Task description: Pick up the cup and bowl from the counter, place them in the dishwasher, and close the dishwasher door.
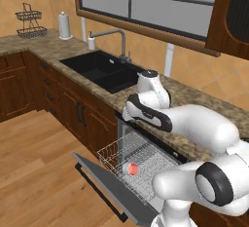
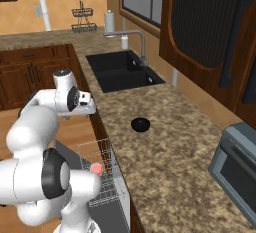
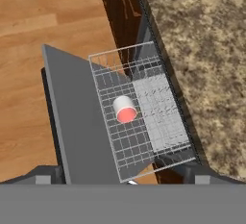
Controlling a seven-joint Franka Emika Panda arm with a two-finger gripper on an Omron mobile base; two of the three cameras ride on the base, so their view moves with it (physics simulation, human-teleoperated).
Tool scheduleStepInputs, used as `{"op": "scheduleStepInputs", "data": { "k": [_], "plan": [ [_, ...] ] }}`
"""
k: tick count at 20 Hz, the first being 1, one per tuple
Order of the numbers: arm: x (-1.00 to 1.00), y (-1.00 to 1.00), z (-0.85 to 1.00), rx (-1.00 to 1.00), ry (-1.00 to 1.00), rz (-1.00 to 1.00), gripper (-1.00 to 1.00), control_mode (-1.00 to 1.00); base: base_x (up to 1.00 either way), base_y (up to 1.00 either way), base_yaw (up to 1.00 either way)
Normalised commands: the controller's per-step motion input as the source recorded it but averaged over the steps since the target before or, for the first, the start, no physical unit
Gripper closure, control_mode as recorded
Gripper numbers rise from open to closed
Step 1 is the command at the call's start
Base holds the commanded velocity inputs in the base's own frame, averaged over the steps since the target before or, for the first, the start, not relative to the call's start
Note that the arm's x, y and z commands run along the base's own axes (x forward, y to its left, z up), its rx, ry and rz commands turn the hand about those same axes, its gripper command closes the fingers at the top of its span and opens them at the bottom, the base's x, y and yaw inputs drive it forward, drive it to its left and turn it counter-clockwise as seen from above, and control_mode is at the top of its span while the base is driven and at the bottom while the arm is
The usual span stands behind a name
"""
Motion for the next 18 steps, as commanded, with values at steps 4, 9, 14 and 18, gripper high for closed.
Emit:
{"op": "scheduleStepInputs", "data": {
  "k": [4, 9, 14, 18],
  "plan": [
    [0.0, -0.68, 0.0, -0.03, 0.11, 0.0, -1.0, -1.0, 0.0, 0.0, 0.0],
    [0.07, -0.67, -0.17, 0.0, 0.01, 0.0, -1.0, -1.0, 0.0, 0.0, 0.0],
    [0.12, -0.64, -0.25, 0.0, 0.01, 0.03, -1.0, -1.0, 0.0, 0.0, 0.0],
    [0.19, -0.59, -0.05, 0.0, 0.02, 0.0, -1.0, -1.0, 0.0, 0.0, 0.0]
  ]
}}
